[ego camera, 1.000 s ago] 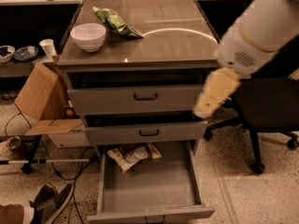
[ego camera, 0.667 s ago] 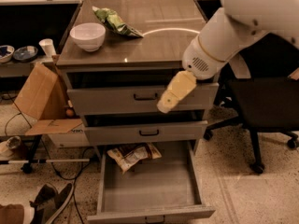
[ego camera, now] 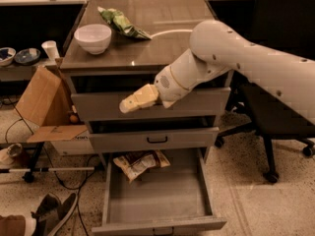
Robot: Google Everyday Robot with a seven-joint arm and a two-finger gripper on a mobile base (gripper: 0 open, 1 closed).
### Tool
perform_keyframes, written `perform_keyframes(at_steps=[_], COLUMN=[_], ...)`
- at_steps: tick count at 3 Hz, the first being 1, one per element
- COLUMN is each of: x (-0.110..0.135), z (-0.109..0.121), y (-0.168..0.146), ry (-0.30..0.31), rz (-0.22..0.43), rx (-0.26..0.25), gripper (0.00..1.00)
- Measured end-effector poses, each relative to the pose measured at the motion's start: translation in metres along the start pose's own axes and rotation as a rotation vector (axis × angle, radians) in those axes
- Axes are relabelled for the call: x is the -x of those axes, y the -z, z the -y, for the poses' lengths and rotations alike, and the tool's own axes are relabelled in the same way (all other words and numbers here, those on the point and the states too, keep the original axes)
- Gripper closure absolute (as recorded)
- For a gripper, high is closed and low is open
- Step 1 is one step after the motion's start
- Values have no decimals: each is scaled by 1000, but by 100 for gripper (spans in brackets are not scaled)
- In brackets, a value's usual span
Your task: Pick brown chip bag from bottom drawer and place on counter
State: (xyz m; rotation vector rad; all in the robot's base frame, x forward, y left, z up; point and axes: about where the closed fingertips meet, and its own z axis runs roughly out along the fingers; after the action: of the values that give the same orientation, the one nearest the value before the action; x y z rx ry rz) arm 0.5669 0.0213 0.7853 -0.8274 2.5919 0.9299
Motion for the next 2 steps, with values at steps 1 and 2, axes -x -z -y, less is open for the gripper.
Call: perform_keyframes(at_steps=[1,2], x=[2,5], z=[-2,-4], y=[-43,-44], ry=[-258,-302], rz=[22,26], rx=[105,114], gripper=[0,0])
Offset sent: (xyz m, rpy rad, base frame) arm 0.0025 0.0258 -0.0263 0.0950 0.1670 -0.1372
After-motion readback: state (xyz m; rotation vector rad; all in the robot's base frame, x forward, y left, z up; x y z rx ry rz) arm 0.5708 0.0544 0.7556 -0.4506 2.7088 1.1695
